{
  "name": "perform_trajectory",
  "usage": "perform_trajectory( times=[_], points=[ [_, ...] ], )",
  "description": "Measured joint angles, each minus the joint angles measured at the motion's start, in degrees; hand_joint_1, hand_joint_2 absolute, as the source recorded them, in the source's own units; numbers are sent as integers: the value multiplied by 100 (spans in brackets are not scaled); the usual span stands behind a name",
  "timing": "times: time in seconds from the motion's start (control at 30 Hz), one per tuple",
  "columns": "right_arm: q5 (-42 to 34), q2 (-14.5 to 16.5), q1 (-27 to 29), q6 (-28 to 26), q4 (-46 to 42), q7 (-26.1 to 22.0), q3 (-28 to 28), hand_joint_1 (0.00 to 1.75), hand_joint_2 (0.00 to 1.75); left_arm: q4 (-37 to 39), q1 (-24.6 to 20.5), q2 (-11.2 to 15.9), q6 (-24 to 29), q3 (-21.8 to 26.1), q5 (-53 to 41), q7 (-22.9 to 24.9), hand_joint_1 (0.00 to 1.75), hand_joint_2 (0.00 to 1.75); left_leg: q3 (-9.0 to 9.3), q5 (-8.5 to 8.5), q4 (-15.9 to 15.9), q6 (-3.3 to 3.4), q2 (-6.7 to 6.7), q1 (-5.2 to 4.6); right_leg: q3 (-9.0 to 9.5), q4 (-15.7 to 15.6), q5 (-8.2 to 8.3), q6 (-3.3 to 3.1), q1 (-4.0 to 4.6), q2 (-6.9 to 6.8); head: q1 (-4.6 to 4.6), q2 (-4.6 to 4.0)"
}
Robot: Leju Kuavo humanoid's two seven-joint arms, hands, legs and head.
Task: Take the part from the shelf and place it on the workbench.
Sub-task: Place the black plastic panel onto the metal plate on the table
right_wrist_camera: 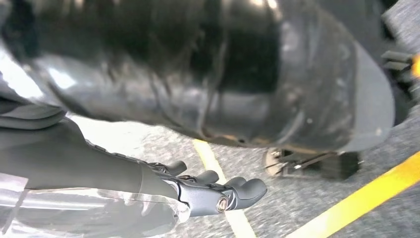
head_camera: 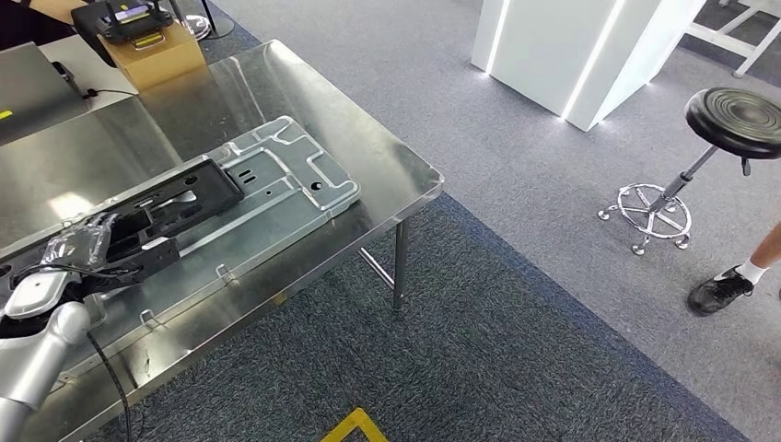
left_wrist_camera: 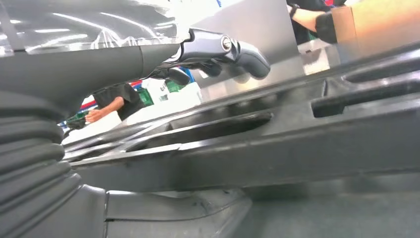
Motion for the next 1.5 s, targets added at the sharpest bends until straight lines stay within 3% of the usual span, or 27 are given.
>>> perform_trajectory(
  times=[0.17,0.4,0.6,0.97,1.27,1.5],
  points=[
    [36,28,17,124,0,-303,-26,0,0,-163,14,3,149,-20,-17,-25,0,0,1,0,0,0,-7,0,-3,-1,-7,-1,-1,-11,0,0],
    [116,58,27,85,-2,-210,-27,0,0,-196,-39,28,347,-105,143,-427,0,0,2,0,0,0,-5,0,4,2,-7,-1,-1,-6,0,0],
    [140,58,27,86,-2,-194,-27,0,0,-260,-17,40,435,-113,173,-486,0,0,1,0,0,-1,-7,0,5,2,-7,-1,-1,-8,0,0],
    [260,51,29,123,-2,-89,-16,0,0,-1521,506,403,587,-125,404,-977,0,0,3,-5,-1,-7,-7,0,-1,2,-11,-5,1,-8,0,0],
    [336,36,23,125,-2,-42,-7,0,0,-2340,967,338,2009,-98,-214,-1008,0,0,2,-6,-1,-7,-6,-1,0,1,-11,-5,-2,-8,-1,0],
    [442,20,19,126,-2,-35,108,0,0,-2787,1346,-16,3287,160,-446,-1403,0,0,4,-6,-1,-6,-7,-1,0,1,-12,-5,-2,-8,0,0]
  ],
)
